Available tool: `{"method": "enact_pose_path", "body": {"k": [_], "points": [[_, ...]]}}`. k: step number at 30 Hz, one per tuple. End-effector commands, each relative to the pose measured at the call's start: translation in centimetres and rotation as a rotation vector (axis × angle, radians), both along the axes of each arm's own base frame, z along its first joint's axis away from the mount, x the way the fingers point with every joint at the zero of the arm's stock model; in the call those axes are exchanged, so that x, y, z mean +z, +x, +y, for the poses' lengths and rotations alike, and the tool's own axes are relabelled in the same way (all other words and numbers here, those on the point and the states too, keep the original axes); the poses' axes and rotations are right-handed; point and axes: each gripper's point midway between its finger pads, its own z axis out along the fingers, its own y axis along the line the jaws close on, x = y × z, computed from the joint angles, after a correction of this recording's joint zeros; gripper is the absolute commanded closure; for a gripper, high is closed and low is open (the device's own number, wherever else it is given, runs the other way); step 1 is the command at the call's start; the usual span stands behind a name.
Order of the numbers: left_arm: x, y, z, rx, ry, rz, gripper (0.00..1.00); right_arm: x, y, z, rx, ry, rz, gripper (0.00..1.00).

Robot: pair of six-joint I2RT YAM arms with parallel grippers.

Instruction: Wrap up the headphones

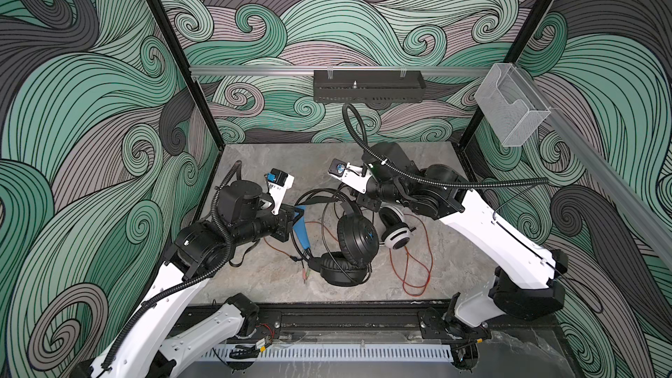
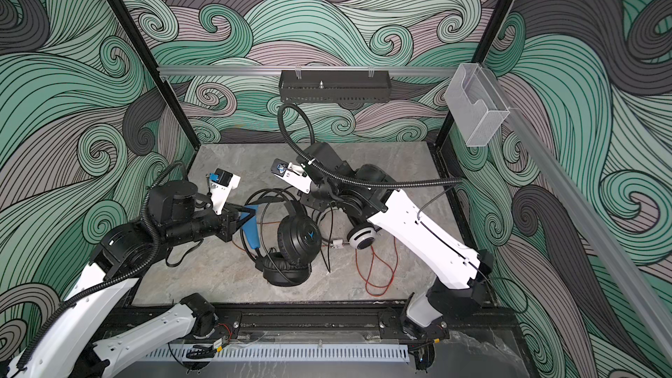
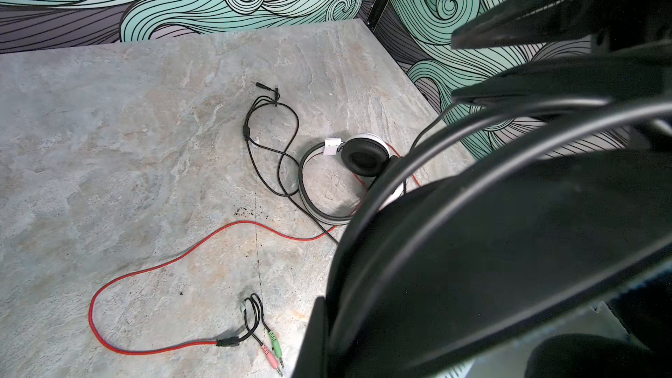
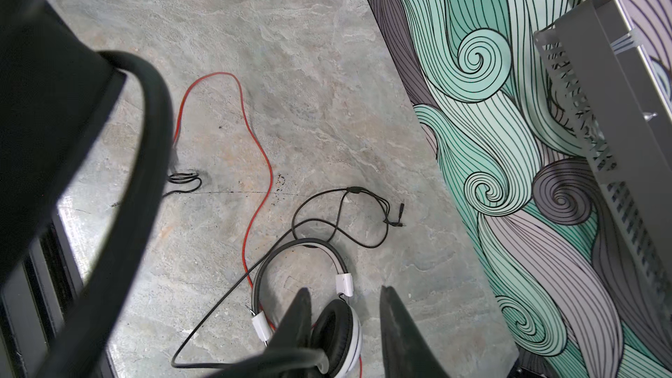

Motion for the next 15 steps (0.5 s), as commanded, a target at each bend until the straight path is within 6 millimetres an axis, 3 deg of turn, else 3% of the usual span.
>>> {"method": "enact_pose_path", "body": {"k": [1, 8, 15], "points": [[3.9, -0.4, -0.7, -0.018, -0.119, -0.075, 1.00, 1.3, -0.4, 0.0, 0.000, 0.108, 0.017, 0.64], [5.0, -0.1, -0.6, -0.002, -0.124, -0.087, 1.00, 1.0, 0.0, -0.4, -0.017, 0.184, 0.037, 0.56], [6.7, 0.0, -0.3, 0.023, -0.143, -0.098, 1.00, 1.2, 0.0, -1.5, -0.030, 0.377, 0.092, 0.42]]}}
